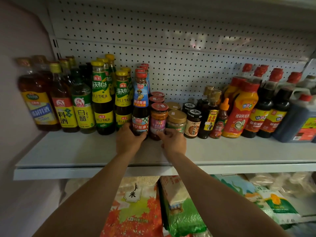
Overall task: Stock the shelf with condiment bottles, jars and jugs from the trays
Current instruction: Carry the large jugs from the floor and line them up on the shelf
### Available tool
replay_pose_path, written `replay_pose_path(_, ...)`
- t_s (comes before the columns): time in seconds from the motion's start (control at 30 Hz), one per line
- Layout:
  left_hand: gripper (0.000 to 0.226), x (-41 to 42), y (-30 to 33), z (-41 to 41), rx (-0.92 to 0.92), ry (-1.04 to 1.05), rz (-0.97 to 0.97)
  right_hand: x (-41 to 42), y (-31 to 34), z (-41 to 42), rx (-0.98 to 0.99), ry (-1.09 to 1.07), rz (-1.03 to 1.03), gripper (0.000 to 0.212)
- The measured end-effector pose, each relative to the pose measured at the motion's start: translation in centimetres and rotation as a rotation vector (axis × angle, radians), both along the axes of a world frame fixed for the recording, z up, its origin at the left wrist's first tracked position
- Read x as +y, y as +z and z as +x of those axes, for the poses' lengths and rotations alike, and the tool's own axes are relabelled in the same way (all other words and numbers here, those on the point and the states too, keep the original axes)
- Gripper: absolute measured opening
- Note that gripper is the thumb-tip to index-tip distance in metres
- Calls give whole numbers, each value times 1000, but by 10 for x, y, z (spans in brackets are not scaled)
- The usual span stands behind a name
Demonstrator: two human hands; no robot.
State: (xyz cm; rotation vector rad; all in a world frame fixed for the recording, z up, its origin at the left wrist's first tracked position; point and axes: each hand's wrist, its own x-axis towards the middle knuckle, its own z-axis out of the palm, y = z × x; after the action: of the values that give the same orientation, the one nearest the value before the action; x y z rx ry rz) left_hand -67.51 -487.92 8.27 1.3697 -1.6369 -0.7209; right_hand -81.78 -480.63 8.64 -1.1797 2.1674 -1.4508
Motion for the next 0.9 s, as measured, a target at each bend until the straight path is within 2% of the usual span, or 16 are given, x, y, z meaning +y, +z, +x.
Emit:
replay_pose_path(0.33,75,-6,-8,1,42,-5,-9,-6,-5,2,66,-94,16,24)
replay_pose_path(0.4,68,-5,-8,1,67,-22,-20,-4,0,5,71,-147,-53,23)
replay_pose_path(0.5,57,-3,-6,1,194,-33,-95,-2,31,0,67,-169,-282,27)
replay_pose_path(0.63,51,8,1,4,299,-1,-304,-11,96,-22,52,-4,-395,26)
replay_pose_path(0.7,49,11,-1,2,257,-53,-374,-20,119,-31,114,145,-320,31)
replay_pose_path(0.8,57,23,-2,-9,155,-106,-390,-34,133,-37,189,369,-101,44)
replay_pose_path(0.9,48,35,7,-22,160,-140,-427,-45,135,-42,94,449,96,64)
